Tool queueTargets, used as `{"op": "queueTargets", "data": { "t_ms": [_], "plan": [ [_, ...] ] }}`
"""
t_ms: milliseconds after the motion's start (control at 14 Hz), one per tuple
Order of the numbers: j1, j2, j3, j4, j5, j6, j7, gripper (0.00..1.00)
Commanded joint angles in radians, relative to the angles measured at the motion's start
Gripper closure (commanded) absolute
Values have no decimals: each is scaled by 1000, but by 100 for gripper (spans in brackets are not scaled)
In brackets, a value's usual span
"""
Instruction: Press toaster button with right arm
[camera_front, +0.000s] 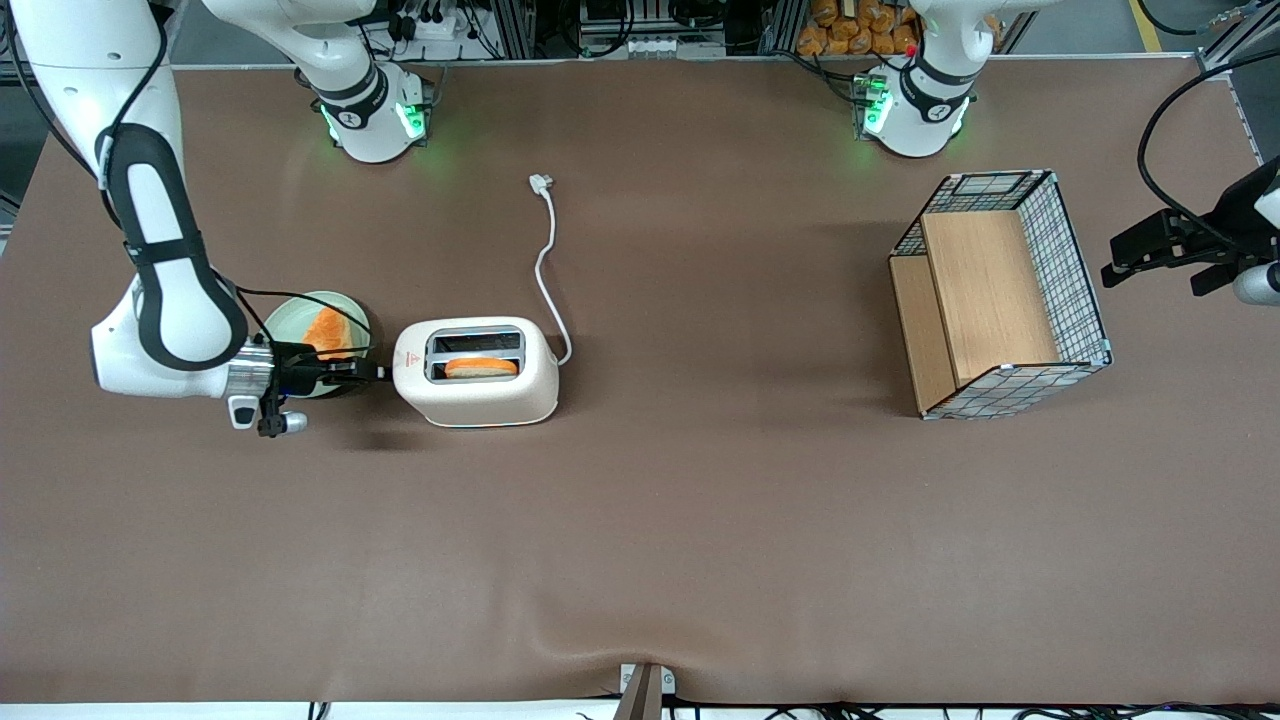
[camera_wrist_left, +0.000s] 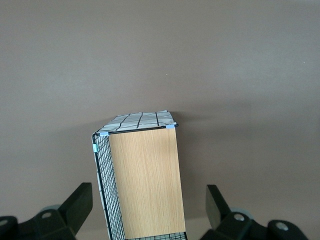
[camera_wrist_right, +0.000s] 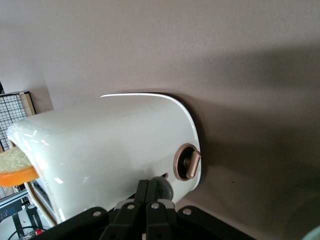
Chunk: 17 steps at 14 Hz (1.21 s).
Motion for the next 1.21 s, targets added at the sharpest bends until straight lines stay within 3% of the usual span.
{"op": "queueTargets", "data": {
  "t_ms": [0, 143, 357, 571, 786, 857, 1000, 1071, 1143],
  "plan": [
    [1, -42, -33, 70, -141, -82, 98, 100],
    [1, -69, -80, 150, -244, -202, 172, 100],
    [2, -73, -115, 320, -327, -400, 255, 100],
    [7, -89, -114, 469, -457, -503, 327, 100],
    [7, -96, -119, 572, -527, -587, 336, 100],
    [11, -112, -117, 599, -574, -600, 345, 100],
    [39, -183, -108, 612, -730, -600, 345, 100],
    [56, -213, -108, 610, -776, -600, 347, 93],
    [61, -241, -108, 607, -788, -597, 347, 75]
  ]
}}
